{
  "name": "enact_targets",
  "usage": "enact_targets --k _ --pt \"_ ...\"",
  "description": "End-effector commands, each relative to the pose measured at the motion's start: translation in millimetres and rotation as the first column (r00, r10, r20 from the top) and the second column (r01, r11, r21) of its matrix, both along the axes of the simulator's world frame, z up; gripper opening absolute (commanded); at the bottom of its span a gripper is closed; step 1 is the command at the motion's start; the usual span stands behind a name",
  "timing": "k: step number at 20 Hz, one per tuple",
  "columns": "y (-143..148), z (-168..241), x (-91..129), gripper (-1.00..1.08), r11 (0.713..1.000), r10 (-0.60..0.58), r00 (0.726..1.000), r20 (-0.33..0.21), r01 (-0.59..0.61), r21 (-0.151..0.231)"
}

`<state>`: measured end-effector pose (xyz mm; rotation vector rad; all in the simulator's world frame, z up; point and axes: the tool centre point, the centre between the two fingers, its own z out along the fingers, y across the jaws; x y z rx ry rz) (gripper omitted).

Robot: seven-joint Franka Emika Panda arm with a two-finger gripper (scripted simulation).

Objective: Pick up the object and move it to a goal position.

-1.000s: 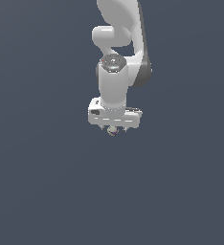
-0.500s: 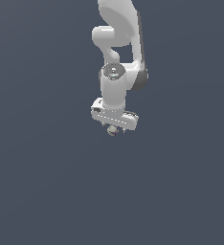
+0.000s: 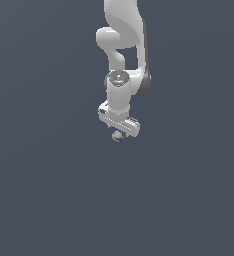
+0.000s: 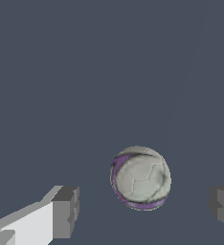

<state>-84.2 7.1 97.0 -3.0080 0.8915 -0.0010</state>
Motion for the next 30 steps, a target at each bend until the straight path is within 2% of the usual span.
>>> enact_targets --k 1,13,23,29,30 --pt "-0.5 -4.6 -6.2 1.0 0.999 -0.036 0.999 -0.001 0.036 -0.002" --pt "-1.0 -12.7 -13.7 1.0 0.997 -0.076 0.997 -0.002 0.076 -0.004" --pt "-1.2 -51.2 -15.2 1.0 0.997 -0.08 0.997 -0.002 0.08 -0.004" --pt "-1.1 -60.5 -14.8 1.0 0.997 -0.081 0.997 -0.002 0.081 -0.004" --pt "-1.1 -60.5 -14.8 -1.0 0.997 -0.081 0.997 -0.002 0.081 -0.004"
